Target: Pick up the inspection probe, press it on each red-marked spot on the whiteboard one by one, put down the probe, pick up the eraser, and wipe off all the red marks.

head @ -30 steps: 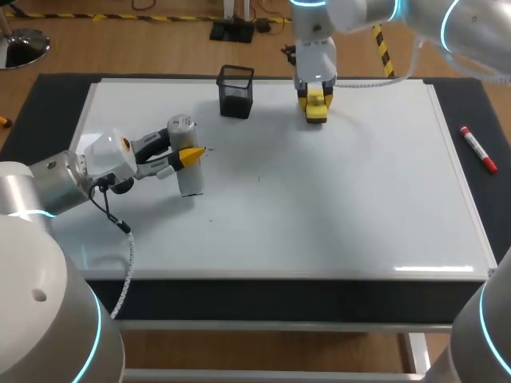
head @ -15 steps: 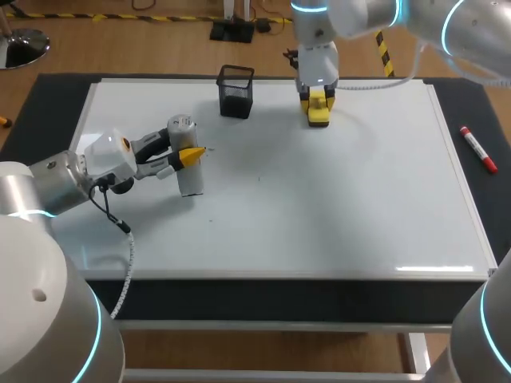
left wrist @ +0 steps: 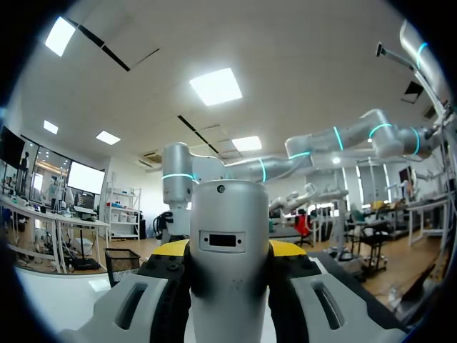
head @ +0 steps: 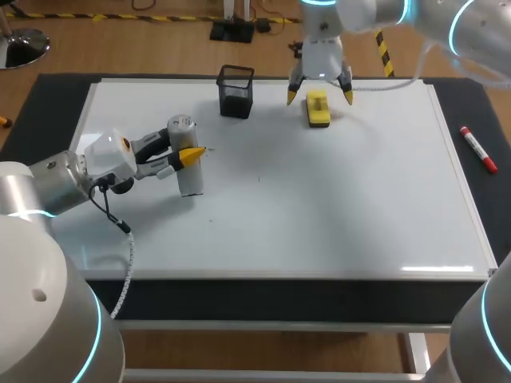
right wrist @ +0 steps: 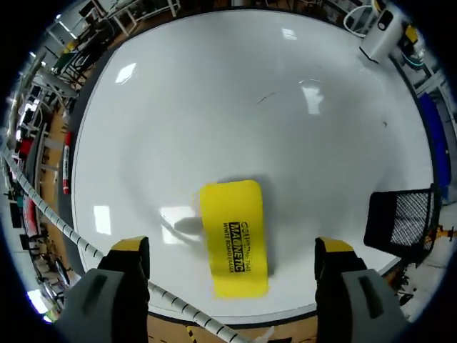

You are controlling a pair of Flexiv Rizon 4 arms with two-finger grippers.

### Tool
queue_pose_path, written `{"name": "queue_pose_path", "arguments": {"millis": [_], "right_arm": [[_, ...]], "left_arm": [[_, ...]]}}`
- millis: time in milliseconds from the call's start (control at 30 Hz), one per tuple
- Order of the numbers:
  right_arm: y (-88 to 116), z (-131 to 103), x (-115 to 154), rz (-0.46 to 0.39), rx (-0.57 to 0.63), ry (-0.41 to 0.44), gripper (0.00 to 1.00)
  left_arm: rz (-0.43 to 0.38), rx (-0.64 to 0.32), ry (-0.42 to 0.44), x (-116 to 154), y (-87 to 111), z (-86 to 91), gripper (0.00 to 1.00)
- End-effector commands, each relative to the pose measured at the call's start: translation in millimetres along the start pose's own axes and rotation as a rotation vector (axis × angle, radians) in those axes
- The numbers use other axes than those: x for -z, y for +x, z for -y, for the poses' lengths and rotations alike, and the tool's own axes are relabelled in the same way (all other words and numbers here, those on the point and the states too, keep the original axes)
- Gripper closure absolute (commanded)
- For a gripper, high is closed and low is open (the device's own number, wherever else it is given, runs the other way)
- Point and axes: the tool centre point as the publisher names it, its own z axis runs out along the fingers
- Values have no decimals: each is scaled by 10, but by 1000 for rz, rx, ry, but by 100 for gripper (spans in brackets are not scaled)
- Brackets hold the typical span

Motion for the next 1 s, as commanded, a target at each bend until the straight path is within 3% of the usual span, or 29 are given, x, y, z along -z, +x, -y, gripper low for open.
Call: {"name": "queue_pose_path", "arguments": {"millis": [33,200,567,700,1000], "right_arm": [[185,88,191,86,-95,-11,0],[290,206,367,236,-269,-108,0],[494,401,772,398,-527,-303,0],[584,412,907,469,-584,-343,0],[857,479,1106,536,-711,-391,0]], "left_arm": [[1,-3,5,-2,0,-9,100],[1,-3,5,-2,0,-9,100],[1,-3,5,-2,0,-9,100],[1,-3,5,-2,0,-9,100],[1,-3,5,-2,0,-9,100]]}}
